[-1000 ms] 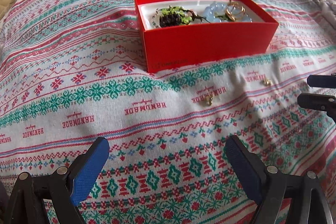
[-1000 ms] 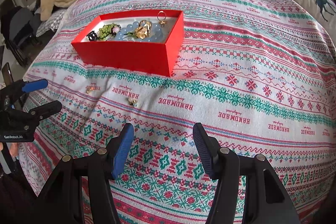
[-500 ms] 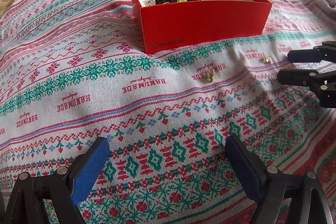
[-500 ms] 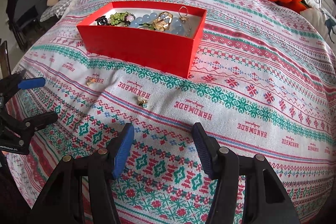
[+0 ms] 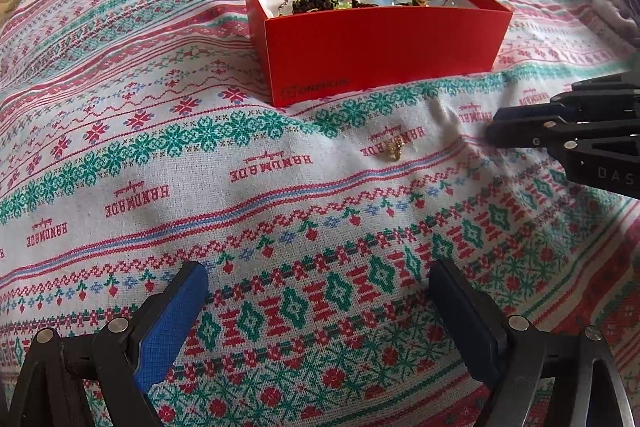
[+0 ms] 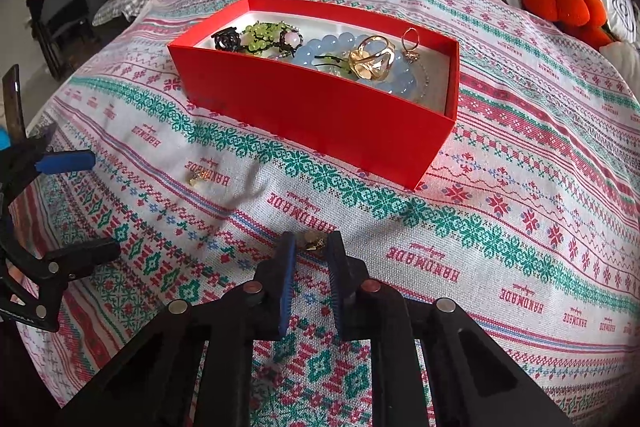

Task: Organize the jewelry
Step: 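Grasp the small gold stud earring with the right tool, then grasp the remaining gold earring with the left tool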

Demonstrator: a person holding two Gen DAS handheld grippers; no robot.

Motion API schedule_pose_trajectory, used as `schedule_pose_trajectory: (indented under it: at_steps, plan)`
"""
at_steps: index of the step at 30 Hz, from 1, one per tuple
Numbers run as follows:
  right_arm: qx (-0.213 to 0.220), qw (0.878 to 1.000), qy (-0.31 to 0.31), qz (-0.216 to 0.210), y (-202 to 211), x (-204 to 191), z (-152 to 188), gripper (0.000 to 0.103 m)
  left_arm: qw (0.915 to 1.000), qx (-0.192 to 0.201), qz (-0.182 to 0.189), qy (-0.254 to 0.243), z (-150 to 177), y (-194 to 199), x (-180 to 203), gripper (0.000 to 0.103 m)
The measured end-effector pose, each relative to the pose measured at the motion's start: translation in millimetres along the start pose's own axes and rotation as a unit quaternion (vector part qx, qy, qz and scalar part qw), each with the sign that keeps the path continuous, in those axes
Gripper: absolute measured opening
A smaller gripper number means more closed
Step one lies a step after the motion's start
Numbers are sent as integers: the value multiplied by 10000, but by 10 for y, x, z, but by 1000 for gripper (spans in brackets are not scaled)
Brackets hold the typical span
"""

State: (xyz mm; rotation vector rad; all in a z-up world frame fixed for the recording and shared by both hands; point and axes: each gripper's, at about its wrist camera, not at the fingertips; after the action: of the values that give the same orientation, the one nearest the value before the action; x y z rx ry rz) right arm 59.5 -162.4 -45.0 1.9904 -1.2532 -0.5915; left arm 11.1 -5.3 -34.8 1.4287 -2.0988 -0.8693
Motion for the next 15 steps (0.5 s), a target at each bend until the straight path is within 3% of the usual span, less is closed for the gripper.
schedule_pose_trajectory:
  at_steps: [7,13,15]
  plan:
    - [19,9999,-128,10,78,61,26,6,9999,62,131,-10,-109,-30,138,90]
    - [63,9994,-326,-2,221,227,104,6,9991,96,385,115,-239,-126,240,66]
    - [94,9993,-368,-10,279,273,131,6,9988,96,455,173,-285,-171,255,48]
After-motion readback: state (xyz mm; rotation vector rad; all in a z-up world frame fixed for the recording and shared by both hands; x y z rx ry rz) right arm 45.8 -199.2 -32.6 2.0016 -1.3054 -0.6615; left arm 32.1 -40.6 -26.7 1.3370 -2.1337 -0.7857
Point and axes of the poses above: each gripper's, at about its wrist camera, not at the fingertips, and y roughly against the way its jaws point, x to its right, z to its underside, and after that the axes turned 10 degrees about x, right-handed
